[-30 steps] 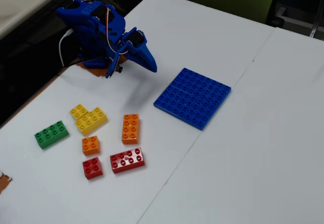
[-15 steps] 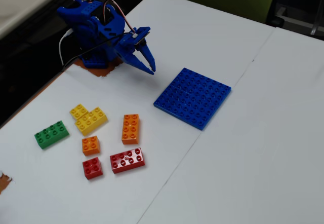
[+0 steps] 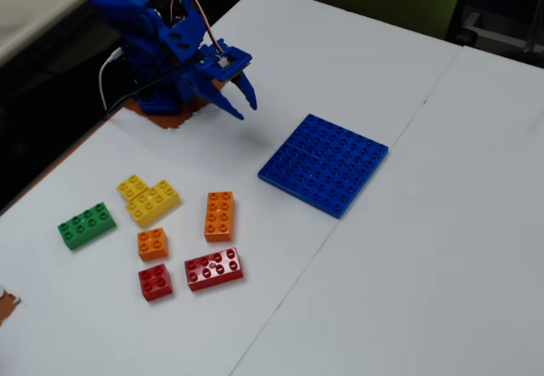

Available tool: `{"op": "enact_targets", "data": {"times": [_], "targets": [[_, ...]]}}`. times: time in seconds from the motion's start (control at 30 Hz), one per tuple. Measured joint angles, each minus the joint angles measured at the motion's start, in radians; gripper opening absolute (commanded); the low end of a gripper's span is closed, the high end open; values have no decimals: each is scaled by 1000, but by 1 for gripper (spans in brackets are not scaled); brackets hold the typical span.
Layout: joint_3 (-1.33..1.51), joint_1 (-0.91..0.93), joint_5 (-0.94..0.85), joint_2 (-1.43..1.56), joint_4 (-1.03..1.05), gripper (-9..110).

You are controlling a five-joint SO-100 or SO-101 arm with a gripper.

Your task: Pick up the 2x4 orange block and go up the 8x8 blue block.

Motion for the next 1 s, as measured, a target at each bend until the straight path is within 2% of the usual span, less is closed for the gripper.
{"op": "enact_targets", "data": {"times": [0.27, 0.5, 0.73, 1.0], "targets": [[-434, 144, 54, -554, 92, 13], [-788, 293, 54, -1006, 229, 23], [-916, 440, 41, -1241, 166, 25], [-920, 491, 0, -1370, -14, 25]]}}
